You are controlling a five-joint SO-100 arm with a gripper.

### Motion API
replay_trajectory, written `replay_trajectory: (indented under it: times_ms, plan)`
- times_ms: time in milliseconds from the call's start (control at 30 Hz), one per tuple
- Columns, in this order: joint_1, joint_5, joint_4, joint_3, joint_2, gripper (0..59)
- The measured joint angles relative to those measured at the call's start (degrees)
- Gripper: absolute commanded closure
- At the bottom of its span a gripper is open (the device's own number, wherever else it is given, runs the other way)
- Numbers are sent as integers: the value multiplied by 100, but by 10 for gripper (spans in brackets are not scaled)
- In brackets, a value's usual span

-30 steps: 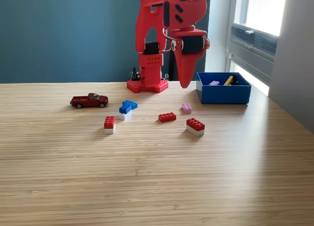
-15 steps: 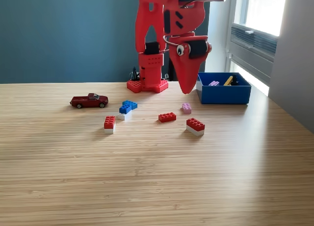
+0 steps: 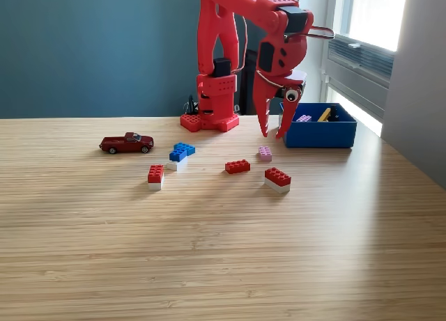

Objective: Grasp a lego block and put it in the bin.

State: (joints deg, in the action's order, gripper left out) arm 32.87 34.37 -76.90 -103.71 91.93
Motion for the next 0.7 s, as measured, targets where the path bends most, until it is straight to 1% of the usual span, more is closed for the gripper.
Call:
replay_trajectory:
  times_ms: [133, 267, 467, 633, 700]
  plan:
    - [26, 325, 53, -44, 0, 341]
    - [26, 598, 53, -290, 44, 308]
    - [26, 844, 35, -501, 53, 297]
    - [26, 1028, -325, -510, 53, 288]
    - [26, 1125, -466, -510, 97, 274]
